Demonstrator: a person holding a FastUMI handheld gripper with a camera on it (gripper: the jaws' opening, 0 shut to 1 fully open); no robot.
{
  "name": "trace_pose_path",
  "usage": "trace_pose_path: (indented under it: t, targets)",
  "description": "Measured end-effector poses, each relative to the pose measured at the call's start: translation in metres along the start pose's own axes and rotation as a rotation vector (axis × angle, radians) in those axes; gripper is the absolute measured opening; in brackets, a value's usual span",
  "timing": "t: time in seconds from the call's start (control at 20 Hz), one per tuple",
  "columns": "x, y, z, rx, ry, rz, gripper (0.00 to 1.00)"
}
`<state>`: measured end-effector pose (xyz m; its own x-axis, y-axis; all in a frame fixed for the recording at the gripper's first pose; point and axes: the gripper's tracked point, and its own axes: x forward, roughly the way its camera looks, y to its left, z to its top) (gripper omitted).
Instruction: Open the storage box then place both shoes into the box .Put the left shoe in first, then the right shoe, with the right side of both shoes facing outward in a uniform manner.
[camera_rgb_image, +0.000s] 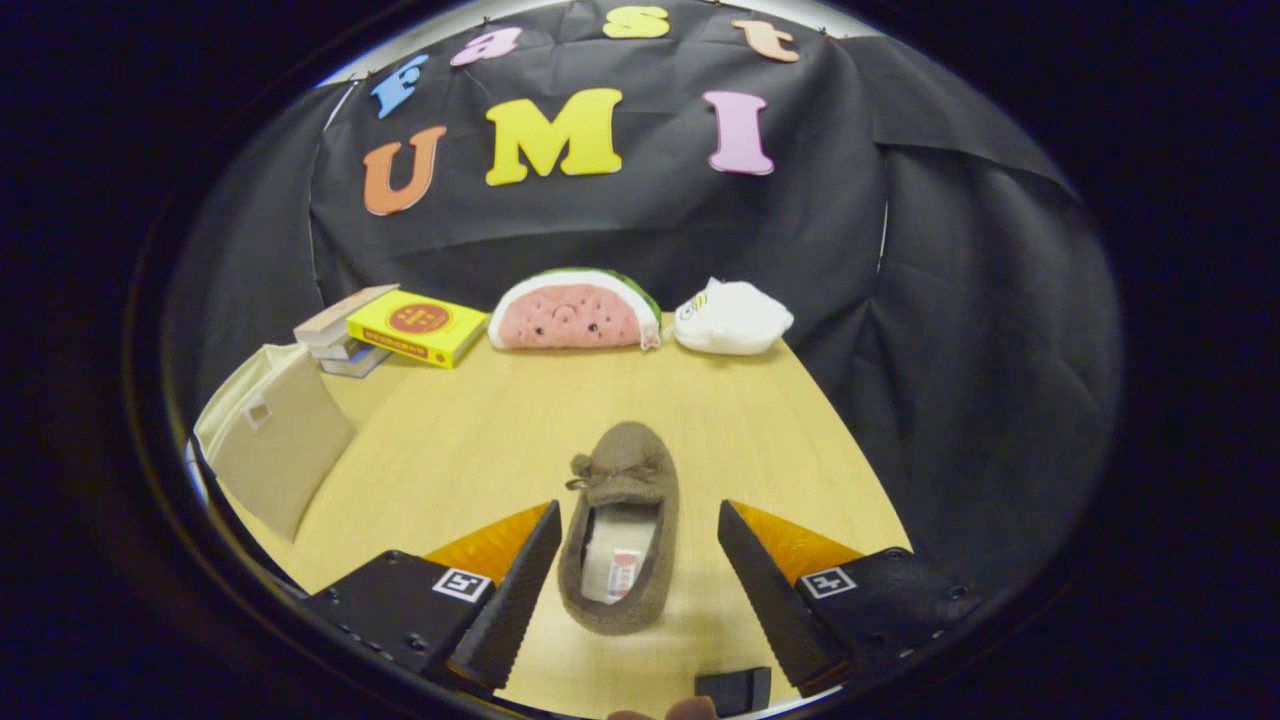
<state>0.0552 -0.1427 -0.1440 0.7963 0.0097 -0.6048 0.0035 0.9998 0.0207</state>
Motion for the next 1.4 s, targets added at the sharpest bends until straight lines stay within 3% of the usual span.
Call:
trace_pose_path:
  t: [0.45,0.7,0.75,0.8,1.1,1.4]
  targets:
    - [0.061,-0.010,-0.028,0.015,0.189,0.006,0.91]
    - [0.080,-0.017,-0.030,0.066,0.209,-0.012,0.10]
    - [0.082,-0.021,-0.030,0.079,0.206,-0.013,0.10]
    - [0.082,-0.021,-0.032,0.085,0.211,-0.009,0.00]
    - [0.068,-0.007,-0.031,0.208,0.207,0.034,0.00]
    - [0.041,0.039,-0.013,0.266,0.162,0.082,0.00]
